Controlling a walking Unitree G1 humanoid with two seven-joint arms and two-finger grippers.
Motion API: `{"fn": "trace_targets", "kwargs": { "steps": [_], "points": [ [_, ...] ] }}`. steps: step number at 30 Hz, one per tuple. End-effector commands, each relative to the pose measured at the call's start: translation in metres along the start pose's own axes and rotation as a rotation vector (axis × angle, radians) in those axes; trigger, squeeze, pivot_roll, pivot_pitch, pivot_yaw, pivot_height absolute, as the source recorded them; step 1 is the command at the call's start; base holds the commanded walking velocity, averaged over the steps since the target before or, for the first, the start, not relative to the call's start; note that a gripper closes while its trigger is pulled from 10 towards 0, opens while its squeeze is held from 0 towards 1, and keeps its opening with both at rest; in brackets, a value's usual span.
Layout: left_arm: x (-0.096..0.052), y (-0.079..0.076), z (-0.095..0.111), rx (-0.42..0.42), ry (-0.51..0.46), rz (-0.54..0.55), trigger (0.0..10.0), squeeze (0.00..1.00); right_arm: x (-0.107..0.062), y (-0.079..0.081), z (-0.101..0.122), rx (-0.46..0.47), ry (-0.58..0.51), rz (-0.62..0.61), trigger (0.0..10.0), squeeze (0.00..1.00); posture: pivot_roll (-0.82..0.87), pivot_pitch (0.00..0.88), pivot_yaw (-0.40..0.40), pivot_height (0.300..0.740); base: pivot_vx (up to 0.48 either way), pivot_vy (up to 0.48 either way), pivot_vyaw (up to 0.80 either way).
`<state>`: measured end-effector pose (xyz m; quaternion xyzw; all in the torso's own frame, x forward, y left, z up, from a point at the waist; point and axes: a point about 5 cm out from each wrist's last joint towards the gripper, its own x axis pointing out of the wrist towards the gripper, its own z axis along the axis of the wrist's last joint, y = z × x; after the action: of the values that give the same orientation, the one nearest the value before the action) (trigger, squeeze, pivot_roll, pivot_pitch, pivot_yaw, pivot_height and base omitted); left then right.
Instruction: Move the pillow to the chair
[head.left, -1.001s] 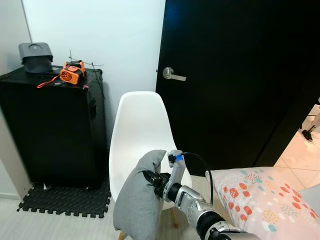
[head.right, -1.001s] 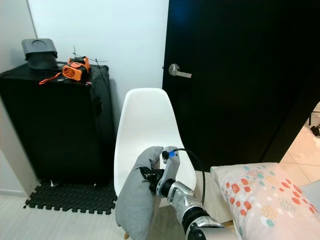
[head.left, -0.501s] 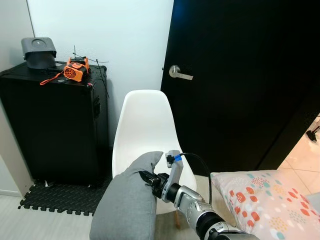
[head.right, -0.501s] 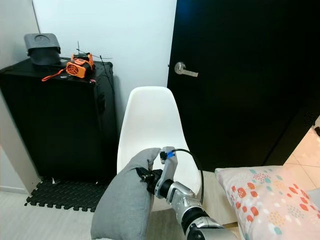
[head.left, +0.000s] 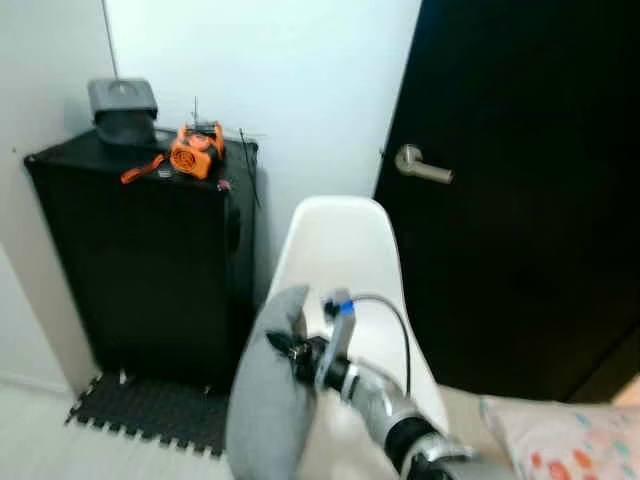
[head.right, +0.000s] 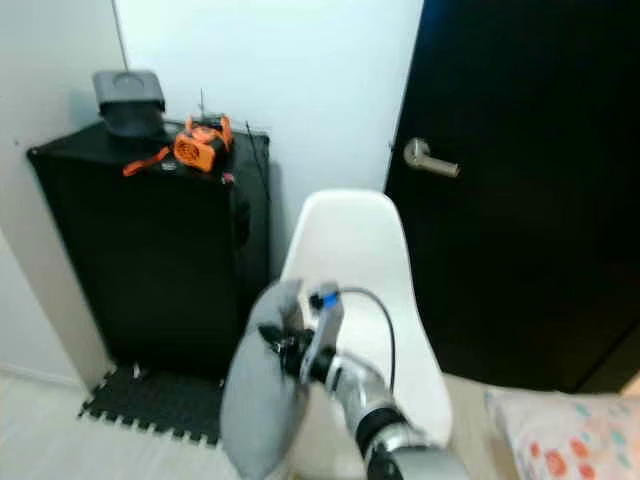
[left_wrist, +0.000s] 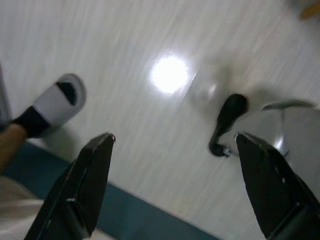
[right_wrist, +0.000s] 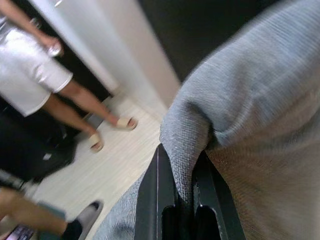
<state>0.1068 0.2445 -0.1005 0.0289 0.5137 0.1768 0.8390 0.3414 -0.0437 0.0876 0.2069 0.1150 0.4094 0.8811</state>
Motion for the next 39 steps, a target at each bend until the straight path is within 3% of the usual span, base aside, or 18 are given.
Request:
{"fn": "trace_targets", "kwargs": {
  "steps": [1, 3, 16, 31, 39],
  "points": [
    [0.001, -0.013, 0.009, 0.002, -0.028, -0.037, 10.0, 0.0, -0.001, -0.002, 0.006, -0.029, -0.052, -0.018, 10.0, 0.0, 0.11, 0.0, -0.101, 0.731, 0.39, 0.0, 0.0],
    [0.0, -0.015, 0.008, 0.005, -0.028, -0.04, 10.0, 0.0, -0.002, -0.003, 0.005, -0.068, -0.032, -0.034, 10.0, 0.0, 0.11, 0.0, -0.097, 0.731, 0.394, 0.0, 0.0],
    [0.0, -0.016, 0.004, -0.015, -0.007, -0.027, 10.0, 0.0, -0.002, -0.002, 0.002, -0.096, -0.012, -0.037, 10.0, 0.0, 0.11, 0.004, -0.102, 0.731, 0.316, 0.0, 0.0],
    [0.001, -0.01, 0.014, -0.082, -0.052, -0.012, 10.0, 0.0, 0.006, 0.007, 0.002, -0.113, 0.004, -0.011, 10.0, 0.0, 0.12, 0.046, -0.104, 0.731, 0.0, -0.412, 0.0],
    [0.002, -0.006, 0.02, -0.105, -0.08, 0.008, 10.0, 0.0, 0.013, 0.005, 0.011, -0.273, 0.063, -0.091, 10.0, 0.0, 0.13, 0.075, -0.103, 0.731, 0.0, 0.0, 0.0]
  ]
}}
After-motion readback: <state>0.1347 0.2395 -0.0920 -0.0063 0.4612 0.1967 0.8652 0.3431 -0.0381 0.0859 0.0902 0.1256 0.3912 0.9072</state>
